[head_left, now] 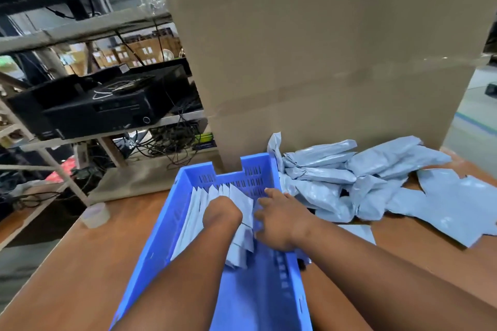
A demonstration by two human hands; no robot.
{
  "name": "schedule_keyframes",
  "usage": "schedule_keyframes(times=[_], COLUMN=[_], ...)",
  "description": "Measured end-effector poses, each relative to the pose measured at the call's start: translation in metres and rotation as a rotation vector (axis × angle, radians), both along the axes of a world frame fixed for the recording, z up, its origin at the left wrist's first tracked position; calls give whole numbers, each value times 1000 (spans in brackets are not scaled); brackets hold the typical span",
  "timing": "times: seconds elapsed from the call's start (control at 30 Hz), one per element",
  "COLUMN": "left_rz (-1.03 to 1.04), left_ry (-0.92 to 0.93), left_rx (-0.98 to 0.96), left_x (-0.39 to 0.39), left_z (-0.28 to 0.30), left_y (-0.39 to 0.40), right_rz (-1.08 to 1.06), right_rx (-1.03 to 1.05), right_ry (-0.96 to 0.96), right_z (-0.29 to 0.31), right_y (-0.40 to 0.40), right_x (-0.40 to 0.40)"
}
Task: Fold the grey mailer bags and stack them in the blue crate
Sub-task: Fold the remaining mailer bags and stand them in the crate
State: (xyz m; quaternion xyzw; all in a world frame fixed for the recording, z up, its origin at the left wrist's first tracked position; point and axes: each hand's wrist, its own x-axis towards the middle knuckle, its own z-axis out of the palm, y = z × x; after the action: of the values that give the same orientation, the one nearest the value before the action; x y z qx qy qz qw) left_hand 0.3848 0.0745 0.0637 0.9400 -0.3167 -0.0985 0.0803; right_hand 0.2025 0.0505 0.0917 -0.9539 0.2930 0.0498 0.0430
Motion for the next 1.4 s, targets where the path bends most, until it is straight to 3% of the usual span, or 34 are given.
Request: schedule_keyframes(times=[0.37,0.57,0.73,1.0,1.4], left_rz=[-35,-129,-303,-495,-690], left_ry=[-37,-98,-173,-216,53], left_rx=[28,-42,-163,-175,-18], left_x=[-17,-50,-102,-228,-413], left_z=[19,58,87,95,-3], left_y=[-2,2,1,-50,-131], right_rz=[12,2,-41,-126,-559], right_rx=[50,311,310,227,59], right_ry=[-135,-548,-725,-704,-263], right_z=[-13,-7,-11,-15,-89], right_y=[-5,-5,-23,-70,-160], right_x=[-1,-19,-72,-199,-415])
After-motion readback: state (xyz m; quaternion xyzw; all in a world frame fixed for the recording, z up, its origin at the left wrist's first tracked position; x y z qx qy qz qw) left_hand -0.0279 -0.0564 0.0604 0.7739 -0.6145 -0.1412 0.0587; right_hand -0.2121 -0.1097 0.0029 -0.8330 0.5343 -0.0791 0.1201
